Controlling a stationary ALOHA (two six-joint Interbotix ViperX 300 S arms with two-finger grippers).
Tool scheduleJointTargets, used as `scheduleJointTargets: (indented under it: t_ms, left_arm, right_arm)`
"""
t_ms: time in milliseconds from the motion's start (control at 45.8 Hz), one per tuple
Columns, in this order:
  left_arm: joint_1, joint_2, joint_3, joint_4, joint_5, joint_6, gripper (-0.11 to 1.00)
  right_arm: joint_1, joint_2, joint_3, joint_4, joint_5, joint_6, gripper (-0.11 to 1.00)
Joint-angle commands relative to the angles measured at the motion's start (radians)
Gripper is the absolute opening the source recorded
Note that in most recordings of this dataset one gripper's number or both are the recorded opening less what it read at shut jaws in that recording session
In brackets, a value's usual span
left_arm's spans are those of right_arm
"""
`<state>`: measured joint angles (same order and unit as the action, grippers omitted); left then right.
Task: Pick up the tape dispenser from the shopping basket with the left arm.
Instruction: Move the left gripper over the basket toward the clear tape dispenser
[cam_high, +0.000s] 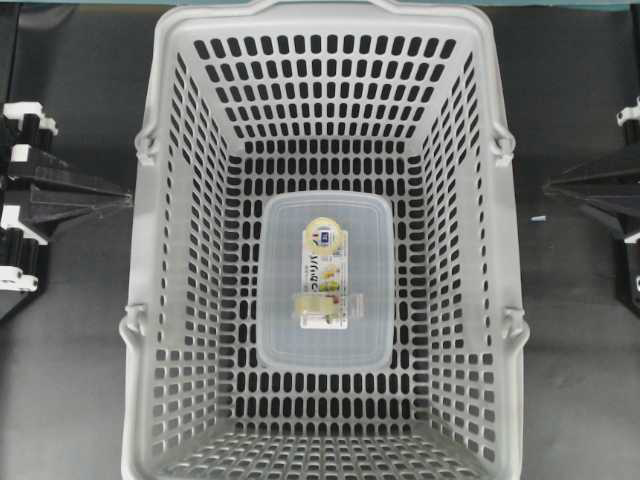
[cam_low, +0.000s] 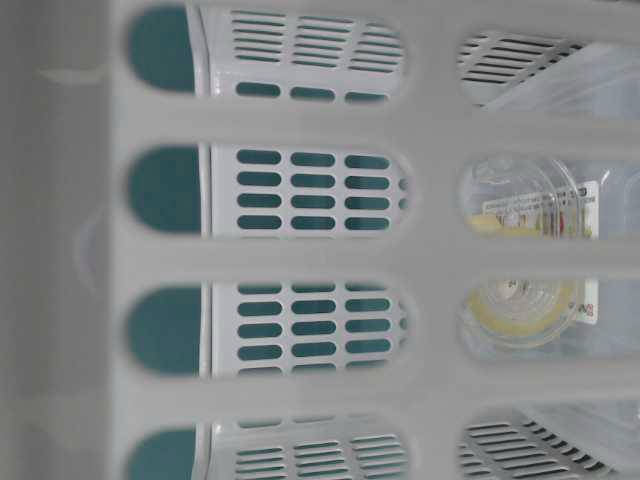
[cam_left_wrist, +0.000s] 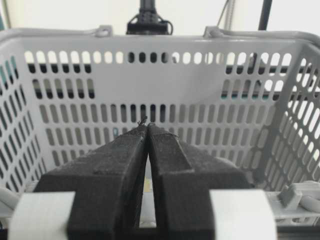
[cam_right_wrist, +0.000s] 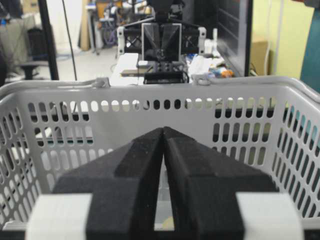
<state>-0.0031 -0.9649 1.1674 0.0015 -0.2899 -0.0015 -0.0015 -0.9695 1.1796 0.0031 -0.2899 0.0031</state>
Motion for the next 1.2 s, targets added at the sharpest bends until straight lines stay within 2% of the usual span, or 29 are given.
scheduleJointTargets:
  t_ms: [0, 87, 393, 568, 677, 787, 874, 918, 983, 1180]
  left_arm:
    - [-0.018, 0.012, -0.063, 0.044, 0.031, -0.026, 0.06]
    - [-0.026, 0.044, -0.12, 0.043, 0.106, -0.043, 0.0]
    - [-0.081, 0.233, -0.344, 0.043, 0.387, -0.046, 0.0]
    - [-0.094, 0.368, -0.469, 0.043, 0.495, -0.044, 0.0]
    - [-0.11, 0.46, -0.548, 0.043, 0.566, -0.049, 0.0]
    - [-0.123, 0.54, -0.614, 0.043, 0.638, -0.049, 0.0]
    - [-0.124, 0.595, -0.667, 0.043, 0.695, -0.054, 0.02]
    - [-0.126, 0.629, -0.699, 0.043, 0.733, -0.061, 0.06]
    - [-0.126, 0.675, -0.749, 0.043, 0.787, -0.087, 0.18]
    - [-0.127, 0.813, -0.868, 0.043, 0.931, -0.153, 0.73]
  right_arm:
    - [0.003, 0.0, -0.02, 0.002, -0.006, 0.006, 0.0]
    - [0.003, -0.009, -0.02, 0.003, 0.015, 0.006, 0.0]
    - [0.005, -0.041, -0.041, 0.003, 0.12, 0.008, 0.0]
    - [0.014, -0.054, -0.044, 0.003, 0.164, 0.008, 0.02]
    - [0.028, -0.055, -0.046, 0.003, 0.187, 0.008, 0.21]
    - [0.035, -0.058, -0.048, 0.003, 0.198, 0.009, 0.53]
    - [0.038, -0.066, -0.049, 0.003, 0.201, 0.008, 0.73]
    - [0.038, -0.069, -0.051, 0.003, 0.201, 0.008, 0.78]
    - [0.038, -0.074, -0.051, 0.003, 0.201, 0.008, 0.78]
    - [0.038, -0.08, -0.048, 0.003, 0.201, 0.008, 0.76]
